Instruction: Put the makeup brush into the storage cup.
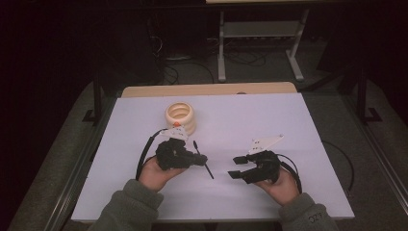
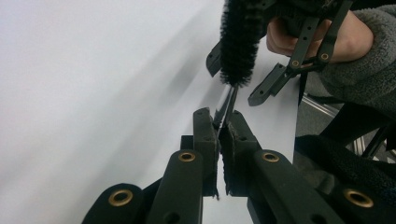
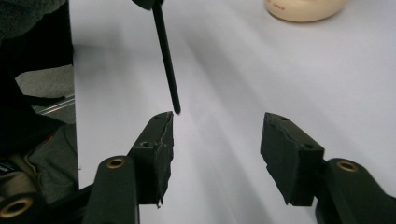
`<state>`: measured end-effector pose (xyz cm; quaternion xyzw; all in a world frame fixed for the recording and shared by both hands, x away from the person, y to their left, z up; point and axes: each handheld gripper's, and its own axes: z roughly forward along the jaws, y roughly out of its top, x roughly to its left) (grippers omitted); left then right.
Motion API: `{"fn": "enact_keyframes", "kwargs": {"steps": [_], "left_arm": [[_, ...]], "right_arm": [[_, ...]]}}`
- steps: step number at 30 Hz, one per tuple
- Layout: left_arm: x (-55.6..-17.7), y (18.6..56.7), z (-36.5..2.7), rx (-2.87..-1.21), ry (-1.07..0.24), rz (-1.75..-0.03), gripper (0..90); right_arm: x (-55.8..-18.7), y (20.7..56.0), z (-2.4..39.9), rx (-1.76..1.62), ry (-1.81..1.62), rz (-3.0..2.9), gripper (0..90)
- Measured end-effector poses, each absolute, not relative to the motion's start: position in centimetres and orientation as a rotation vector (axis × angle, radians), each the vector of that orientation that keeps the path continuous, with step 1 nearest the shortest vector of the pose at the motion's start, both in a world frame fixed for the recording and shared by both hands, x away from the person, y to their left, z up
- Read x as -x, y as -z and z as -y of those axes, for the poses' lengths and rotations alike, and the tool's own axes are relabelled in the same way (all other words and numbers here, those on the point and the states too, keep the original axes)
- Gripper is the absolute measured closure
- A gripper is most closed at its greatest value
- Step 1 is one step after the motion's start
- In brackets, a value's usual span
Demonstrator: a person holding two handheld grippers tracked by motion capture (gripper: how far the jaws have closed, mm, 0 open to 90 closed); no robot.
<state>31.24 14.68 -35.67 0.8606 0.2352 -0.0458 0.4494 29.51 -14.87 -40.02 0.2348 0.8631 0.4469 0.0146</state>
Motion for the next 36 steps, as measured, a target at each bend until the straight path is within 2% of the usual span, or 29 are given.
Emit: {"fn": "enact_keyframes", "kwargs": {"steps": [19, 36], "left_arm": [[-33.1, 34.7, -17.2, -2.092, 0.076, -0.652, 85.5], [-34.8, 33.9, -19.2, -2.065, 0.057, -0.731, 85.5]], "right_arm": [[-29.3, 40.4, 18.3, -0.861, -1.389, -2.61, 34.9], [-29.3, 40.7, 19.2, -0.9, -1.39, -2.576, 31.4]]}}
